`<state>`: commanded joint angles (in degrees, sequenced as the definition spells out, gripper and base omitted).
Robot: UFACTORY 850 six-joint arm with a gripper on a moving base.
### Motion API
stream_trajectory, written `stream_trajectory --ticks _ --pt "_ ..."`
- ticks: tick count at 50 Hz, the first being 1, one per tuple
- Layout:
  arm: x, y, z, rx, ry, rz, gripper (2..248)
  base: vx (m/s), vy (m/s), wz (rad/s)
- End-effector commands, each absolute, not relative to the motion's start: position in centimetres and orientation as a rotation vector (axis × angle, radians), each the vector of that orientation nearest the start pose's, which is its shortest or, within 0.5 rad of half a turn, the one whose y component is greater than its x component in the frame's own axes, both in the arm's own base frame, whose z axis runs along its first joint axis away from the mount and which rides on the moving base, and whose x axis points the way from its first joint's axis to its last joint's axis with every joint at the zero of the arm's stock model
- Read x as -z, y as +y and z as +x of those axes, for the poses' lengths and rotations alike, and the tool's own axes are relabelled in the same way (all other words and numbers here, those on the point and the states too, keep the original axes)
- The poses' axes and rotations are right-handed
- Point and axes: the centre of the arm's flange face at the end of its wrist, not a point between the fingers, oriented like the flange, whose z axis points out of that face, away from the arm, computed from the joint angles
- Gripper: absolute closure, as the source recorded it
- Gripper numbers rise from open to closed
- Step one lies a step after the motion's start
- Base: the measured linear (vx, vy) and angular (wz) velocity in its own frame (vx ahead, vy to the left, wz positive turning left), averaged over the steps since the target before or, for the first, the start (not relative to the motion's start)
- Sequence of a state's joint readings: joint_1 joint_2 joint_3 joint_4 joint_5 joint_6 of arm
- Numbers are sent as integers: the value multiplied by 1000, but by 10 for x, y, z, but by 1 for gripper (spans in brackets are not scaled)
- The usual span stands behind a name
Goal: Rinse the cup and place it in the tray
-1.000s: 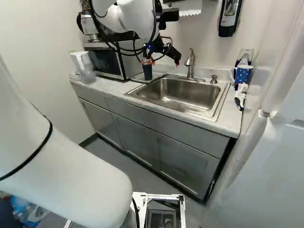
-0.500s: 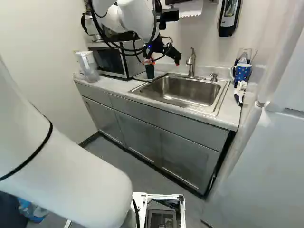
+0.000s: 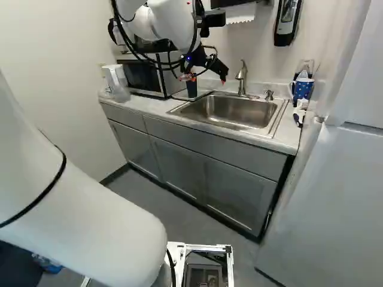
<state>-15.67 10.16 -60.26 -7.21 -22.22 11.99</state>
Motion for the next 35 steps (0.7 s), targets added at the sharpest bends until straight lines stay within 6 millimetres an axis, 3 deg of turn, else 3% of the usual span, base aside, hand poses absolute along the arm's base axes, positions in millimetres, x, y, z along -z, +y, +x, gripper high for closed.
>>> stream_trajectory --ticks 35 --pt "-687 -126 432 1325 573 -2922 3 -89 36 1"
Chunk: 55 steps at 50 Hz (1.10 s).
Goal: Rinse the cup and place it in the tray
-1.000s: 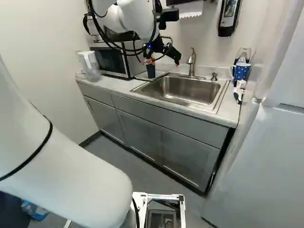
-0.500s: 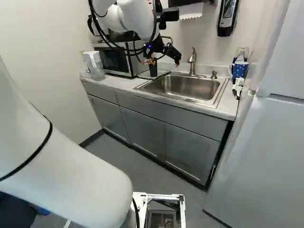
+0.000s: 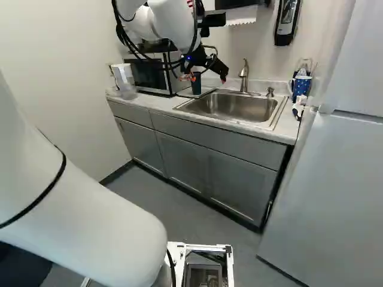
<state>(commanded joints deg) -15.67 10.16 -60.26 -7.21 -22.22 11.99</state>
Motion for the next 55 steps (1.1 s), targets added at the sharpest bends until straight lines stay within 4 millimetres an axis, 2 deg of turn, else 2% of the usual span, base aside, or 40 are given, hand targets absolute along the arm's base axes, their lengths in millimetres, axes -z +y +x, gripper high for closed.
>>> stream_trajectory --ticks 55 --pt "-687 -126 432 1325 573 -2922 3 -103 48 4"
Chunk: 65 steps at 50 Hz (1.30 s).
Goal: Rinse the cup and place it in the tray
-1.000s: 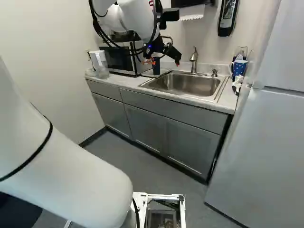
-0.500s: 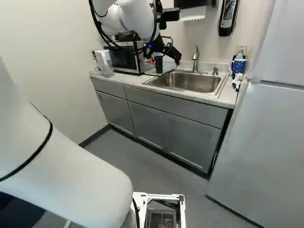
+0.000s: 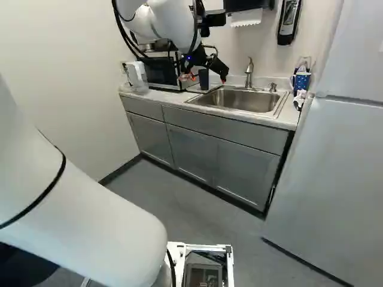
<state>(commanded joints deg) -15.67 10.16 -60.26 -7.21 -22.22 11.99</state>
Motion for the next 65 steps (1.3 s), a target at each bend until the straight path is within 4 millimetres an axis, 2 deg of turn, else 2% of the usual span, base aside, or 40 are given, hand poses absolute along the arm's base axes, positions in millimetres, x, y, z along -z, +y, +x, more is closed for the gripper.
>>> stream_trajectory --ticks 43,65 --pt "-686 -126 432 1325 573 -2921 3 -19 8 5" --pt "-675 -121 433 1342 548 -2912 3 0 0 0"
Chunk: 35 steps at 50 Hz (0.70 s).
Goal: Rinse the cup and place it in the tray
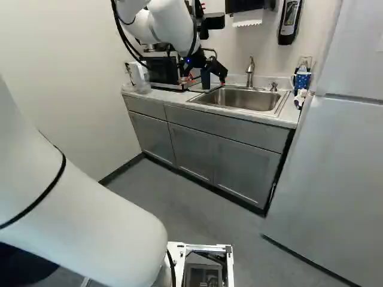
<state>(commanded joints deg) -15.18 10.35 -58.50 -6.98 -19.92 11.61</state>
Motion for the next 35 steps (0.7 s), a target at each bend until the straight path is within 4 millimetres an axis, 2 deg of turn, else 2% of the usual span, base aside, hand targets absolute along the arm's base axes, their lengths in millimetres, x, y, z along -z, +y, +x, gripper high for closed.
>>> stream_trajectory --ticks 17,35 --pt "-655 -114 433 1369 506 -2895 3 0 0 0" --pt "-624 -101 430 1412 444 -2867 3 0 0 0"
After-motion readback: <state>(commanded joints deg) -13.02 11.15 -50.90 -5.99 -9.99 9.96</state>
